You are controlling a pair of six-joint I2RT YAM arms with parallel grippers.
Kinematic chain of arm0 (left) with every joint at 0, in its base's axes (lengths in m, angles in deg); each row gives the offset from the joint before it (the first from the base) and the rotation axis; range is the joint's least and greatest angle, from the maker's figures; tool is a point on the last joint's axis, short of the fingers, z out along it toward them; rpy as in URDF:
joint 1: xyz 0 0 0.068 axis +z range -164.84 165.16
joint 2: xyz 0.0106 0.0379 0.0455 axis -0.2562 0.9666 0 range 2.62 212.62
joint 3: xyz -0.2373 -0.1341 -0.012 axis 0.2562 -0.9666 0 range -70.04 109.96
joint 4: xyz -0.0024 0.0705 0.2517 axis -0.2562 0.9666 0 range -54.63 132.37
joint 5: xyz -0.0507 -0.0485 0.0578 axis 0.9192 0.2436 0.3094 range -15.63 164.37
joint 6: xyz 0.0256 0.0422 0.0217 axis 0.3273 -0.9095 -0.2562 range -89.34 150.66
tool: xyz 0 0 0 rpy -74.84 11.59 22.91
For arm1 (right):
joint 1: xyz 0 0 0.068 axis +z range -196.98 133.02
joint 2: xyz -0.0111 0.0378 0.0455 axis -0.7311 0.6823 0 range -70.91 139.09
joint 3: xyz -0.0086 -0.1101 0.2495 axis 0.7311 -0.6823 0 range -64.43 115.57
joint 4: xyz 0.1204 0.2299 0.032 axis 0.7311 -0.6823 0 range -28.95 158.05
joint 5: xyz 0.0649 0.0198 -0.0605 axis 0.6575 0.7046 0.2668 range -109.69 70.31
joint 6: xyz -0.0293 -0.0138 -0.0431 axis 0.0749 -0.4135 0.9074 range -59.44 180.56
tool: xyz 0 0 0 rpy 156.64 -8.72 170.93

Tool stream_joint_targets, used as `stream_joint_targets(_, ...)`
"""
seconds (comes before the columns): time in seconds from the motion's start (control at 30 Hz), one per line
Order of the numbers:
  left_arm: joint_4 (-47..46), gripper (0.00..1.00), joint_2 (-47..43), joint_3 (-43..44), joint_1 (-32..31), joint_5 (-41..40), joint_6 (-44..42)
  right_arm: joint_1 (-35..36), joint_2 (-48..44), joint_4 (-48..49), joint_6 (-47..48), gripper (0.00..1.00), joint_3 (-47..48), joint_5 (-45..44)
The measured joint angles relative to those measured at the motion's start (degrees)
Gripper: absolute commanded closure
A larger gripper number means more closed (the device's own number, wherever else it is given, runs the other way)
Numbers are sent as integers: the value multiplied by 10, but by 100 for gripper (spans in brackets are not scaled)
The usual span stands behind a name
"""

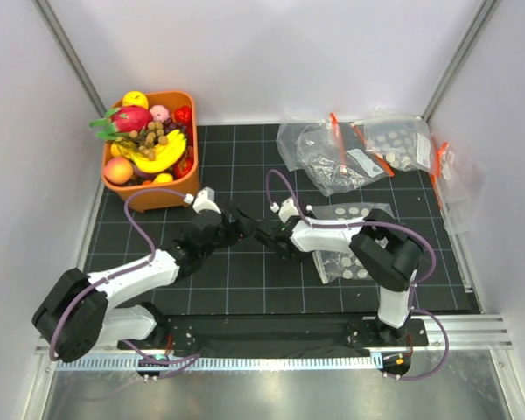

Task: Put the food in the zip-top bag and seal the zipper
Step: Pick up the zipper food storage bag at the center of the board, then open the zipper of the food storage bag at the center of the board.

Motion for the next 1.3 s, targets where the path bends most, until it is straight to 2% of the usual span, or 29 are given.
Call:
stream_joint_targets(0.07, 6, 19, -9, 0, 0, -5, -2, 0, 11, -9, -5, 77, 2, -9)
stream_joint_targets(0.13, 12, 19, -18, 0, 1, -9, -4, 0, 23, -19, -17, 99, 4, -22)
stream_joint_targets(0.37, 25, 19, -27, 0, 1, -11, -16, 3, 5, -19, -34, 99, 2, -29)
stream_joint_targets(0.63, 29, 12, 24, 28, -4, 20, -23, 5, -252, 95, -21, 99, -50, 57)
stream_joint_targets(0.73, 26, 10, 50, 56, -20, 36, -29, 5, -309, 133, -22, 99, -59, 87)
stream_joint_targets(0.97, 10, 5, 67, 93, -61, 55, -31, 5, -296, 156, -25, 99, -59, 137)
stream_joint_targets(1.07, 7, 10, 68, 99, -65, 55, -31, 5, -292, 161, -29, 99, -59, 157)
stream_joint_targets(1.3, -1, 13, 87, 108, -65, 54, -31, 5, -292, 168, -40, 99, -56, 183)
